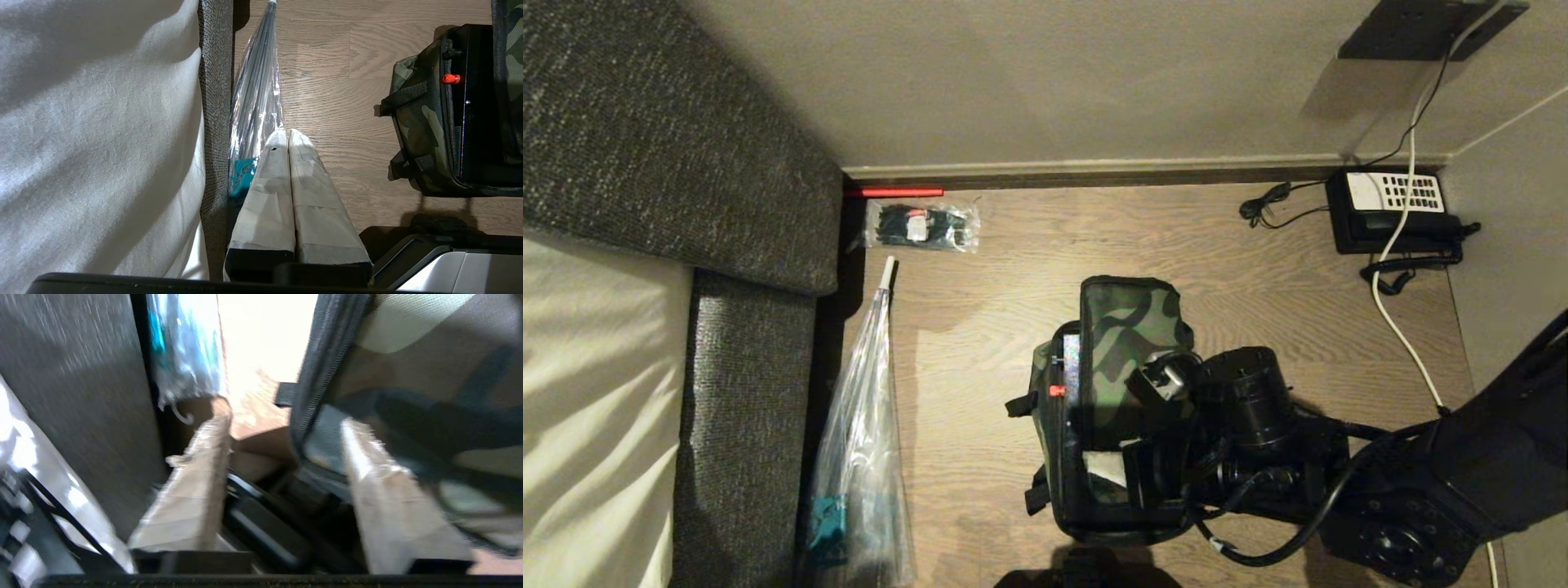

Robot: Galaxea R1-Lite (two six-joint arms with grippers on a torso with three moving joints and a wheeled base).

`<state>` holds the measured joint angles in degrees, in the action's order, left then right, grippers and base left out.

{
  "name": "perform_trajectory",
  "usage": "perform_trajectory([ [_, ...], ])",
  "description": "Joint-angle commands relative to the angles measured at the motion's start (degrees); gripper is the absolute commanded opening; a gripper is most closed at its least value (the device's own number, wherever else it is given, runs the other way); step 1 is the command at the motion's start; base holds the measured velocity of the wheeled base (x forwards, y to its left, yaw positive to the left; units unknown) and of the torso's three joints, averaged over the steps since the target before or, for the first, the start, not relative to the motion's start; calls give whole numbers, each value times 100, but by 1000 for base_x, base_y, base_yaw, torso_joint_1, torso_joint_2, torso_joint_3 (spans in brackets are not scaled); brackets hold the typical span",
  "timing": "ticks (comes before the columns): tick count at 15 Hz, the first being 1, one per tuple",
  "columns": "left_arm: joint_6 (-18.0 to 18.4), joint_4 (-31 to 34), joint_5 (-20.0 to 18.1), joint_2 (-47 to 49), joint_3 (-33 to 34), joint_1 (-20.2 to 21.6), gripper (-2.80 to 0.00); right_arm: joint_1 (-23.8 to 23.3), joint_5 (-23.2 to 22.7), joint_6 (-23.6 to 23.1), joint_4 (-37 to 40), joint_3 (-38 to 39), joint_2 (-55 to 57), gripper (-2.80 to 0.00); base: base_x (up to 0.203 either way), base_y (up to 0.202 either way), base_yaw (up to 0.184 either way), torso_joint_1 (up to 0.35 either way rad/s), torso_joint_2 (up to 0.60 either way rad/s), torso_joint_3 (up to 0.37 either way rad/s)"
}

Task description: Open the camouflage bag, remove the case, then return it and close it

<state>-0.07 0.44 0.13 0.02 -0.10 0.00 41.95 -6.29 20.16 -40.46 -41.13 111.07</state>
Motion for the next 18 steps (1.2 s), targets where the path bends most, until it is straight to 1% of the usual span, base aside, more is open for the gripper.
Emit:
perform_trajectory([
  [1, -1, 0, -5, -18, 1, 0, -280, 145, 335, 297, 19, -118, 202, 0, 0, 0, 0, 0, 0, 0],
  [3, -1, 0, -5, -20, 1, 0, -280, 89, 479, 282, -34, -270, 111, 0, 0, 0, 0, 0, 0, 0],
  [5, -1, 0, 3, -20, 1, 0, -280, -338, 522, 239, -72, -476, -24, 0, 0, 0, 0, 0, 0, 0],
  [6, -1, 0, 1, -11, 1, 0, -280, -550, 520, 153, -72, -673, -54, 0, 0, 0, 0, 0, 0, 0],
  [7, -1, 0, -5, -11, 1, 0, -280, -739, 548, -47, -94, -861, -69, 0, 0, 0, 0, 0, 0, 0],
  [8, -1, 0, -5, -11, 1, 0, -280, -918, 558, -231, -144, -947, -69, 0, 0, 0, 0, 0, 0, 0],
  [9, -1, 0, -2, -11, 1, 0, -280, -1069, 552, -319, -168, -985, -22, 0, 0, 0, 0, 0, 0, 0],
  [14, -1, 0, -2, -11, 1, 0, -280, -1575, 533, -246, -92, -1750, 526, 0, 0, 0, 0, 0, 0, 0],
  [18, -1, 0, 0, -11, 1, 0, -280, -1859, 558, 106, -77, -2363, 1058, 0, 0, 0, 0, 0, 0, 0],
])
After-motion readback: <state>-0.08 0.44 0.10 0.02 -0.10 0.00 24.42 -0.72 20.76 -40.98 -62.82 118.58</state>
